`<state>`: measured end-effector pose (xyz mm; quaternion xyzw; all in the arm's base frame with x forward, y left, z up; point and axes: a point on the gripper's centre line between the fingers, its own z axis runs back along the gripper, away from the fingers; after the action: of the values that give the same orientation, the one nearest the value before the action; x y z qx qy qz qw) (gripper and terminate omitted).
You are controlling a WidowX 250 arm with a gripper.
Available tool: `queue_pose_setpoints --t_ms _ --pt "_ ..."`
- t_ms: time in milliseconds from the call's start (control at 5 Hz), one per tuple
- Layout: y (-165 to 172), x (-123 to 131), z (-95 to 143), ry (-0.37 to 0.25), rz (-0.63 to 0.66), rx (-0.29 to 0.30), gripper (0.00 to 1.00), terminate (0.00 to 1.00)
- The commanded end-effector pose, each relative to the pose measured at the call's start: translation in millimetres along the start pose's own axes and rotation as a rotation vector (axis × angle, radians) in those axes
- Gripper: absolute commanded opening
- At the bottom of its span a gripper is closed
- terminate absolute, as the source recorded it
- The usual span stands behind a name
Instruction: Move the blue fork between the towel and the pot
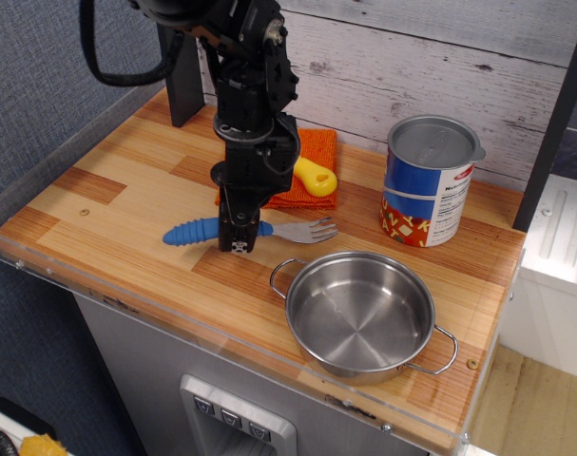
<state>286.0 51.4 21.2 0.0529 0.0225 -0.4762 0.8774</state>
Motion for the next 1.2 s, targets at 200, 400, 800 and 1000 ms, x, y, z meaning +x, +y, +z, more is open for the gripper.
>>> queue_pose_setpoints --t_ms 200,400,800,1000 --pt "13 -1 1 -0.034 -0.025 0.013 1.00 0.00" --pt "16 -3 2 -0.033 -0.032 0.013 1.00 0.00" --pt "18 -14 29 -0.041 0.007 0.041 1.00 0.00" --pt "26 -29 56 -0.047 0.082 0.052 1.00 0.00"
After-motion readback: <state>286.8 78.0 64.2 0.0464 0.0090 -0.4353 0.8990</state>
